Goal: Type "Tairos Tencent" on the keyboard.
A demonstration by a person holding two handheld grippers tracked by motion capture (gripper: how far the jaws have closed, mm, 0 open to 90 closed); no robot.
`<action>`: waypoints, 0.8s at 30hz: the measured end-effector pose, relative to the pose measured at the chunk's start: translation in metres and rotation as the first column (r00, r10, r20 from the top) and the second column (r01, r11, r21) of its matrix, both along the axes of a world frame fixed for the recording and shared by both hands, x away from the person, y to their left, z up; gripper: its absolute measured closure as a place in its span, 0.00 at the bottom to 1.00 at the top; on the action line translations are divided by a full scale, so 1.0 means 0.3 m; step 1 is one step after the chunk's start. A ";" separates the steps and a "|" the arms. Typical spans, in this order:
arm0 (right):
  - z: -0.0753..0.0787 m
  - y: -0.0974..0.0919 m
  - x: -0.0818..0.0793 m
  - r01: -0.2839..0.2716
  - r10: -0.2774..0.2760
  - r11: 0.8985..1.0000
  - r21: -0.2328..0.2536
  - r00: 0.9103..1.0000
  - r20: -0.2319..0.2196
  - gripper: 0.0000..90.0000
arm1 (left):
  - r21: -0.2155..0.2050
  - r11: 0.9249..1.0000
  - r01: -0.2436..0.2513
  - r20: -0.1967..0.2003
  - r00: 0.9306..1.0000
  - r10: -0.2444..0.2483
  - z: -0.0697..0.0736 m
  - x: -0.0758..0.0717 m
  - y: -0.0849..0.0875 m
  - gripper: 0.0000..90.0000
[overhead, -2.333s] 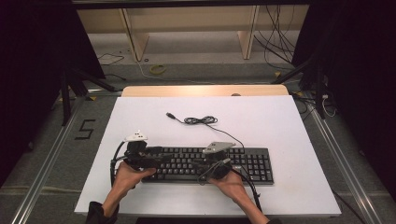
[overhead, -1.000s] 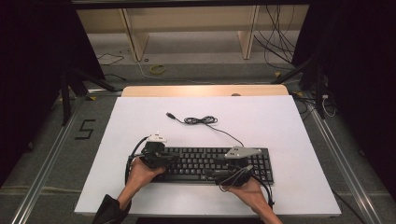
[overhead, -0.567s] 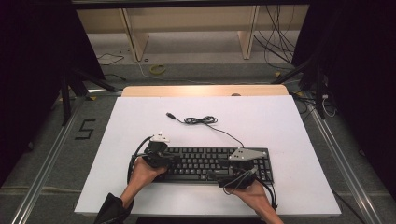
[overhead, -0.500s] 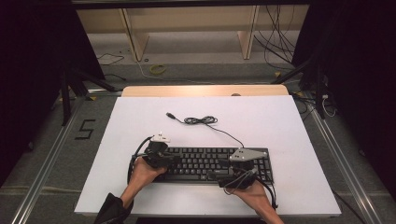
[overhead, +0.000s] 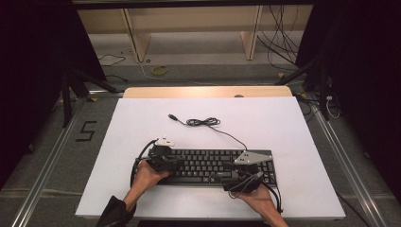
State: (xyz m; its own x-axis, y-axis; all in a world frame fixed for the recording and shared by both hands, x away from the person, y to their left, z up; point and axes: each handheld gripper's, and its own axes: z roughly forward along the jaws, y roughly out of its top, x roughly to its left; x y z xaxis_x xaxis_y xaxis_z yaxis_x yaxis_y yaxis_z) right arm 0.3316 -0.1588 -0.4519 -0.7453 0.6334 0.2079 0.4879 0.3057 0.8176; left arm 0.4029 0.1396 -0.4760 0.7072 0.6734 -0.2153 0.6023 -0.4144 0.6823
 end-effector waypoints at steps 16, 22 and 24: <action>-0.001 -0.018 0.000 0.014 -0.014 1.000 0.007 1.000 0.004 0.39 | -0.128 0.992 -0.020 -0.006 1.000 0.019 0.049 -0.018 0.022 0.59; 0.004 -0.031 -0.004 0.020 -0.020 1.000 0.016 1.000 0.019 0.37 | -0.185 0.983 0.000 0.013 1.000 0.003 0.064 -0.033 0.025 0.46; 0.005 -0.037 -0.007 0.021 -0.021 1.000 0.018 1.000 0.021 0.37 | -0.201 0.980 0.012 0.026 1.000 -0.007 0.069 -0.041 0.025 0.42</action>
